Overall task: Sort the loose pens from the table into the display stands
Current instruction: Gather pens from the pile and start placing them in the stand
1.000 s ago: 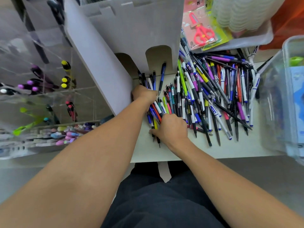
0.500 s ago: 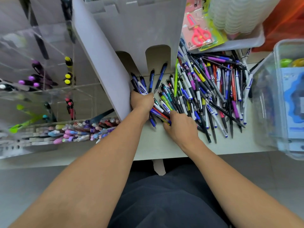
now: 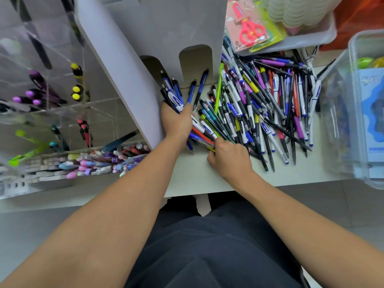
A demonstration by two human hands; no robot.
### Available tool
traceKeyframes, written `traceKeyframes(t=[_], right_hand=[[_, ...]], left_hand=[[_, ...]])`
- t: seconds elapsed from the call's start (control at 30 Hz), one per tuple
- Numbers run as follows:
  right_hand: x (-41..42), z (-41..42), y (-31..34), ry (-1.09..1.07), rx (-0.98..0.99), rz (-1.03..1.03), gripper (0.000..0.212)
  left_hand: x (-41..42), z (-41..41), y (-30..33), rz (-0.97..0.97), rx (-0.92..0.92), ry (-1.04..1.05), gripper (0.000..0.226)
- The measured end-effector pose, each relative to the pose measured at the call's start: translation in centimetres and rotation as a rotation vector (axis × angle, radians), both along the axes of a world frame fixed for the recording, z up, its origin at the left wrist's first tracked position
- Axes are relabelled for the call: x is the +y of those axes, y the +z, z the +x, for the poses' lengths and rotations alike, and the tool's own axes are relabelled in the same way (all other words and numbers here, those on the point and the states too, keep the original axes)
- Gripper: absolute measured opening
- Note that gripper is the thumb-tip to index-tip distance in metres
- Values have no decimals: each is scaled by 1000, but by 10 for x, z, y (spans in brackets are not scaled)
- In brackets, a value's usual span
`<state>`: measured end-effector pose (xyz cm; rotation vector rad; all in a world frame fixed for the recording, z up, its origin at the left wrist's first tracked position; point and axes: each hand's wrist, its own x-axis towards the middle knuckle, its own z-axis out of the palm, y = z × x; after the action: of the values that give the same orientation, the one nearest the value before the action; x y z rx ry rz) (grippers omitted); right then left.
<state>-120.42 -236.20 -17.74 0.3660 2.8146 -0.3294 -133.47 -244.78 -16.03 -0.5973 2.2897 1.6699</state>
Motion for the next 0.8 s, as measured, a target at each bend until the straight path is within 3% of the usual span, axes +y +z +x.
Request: traceKeyframes(t=[0.23,0.33,0.4,0.43,0.47,0.5,0.57,0.63,0.8], right_hand=[[3,4,5,129,-148,49,7],[7,11,13,180,-90,106,7],[12,19,10,339,-132,166,36],[15,23,12,364,-167,149,39],[17,23,14,337,-158,158,25],[20,22,21,264,-191,105,3],[27,24,16,170,-148,71,24],[34,30,14,133,-170,-25,24],[50,24,20,-165,-81,-534,40]], left_hand=[[9,0,18,-76,270,-113,22],[9,-5,22,-68,326,-69,27],[11,-8,27,-73,370,-58,27],[11,-9,30,-74,391,-48,28],[11,-10,31,-71,411,-37,28],[11,-11,34,-66,428,-35,28],[10,-12,37,-87,467,-50,27],[8,-12,37,-118,461,-80,28],[3,-6,31,-120,309,-177,23]])
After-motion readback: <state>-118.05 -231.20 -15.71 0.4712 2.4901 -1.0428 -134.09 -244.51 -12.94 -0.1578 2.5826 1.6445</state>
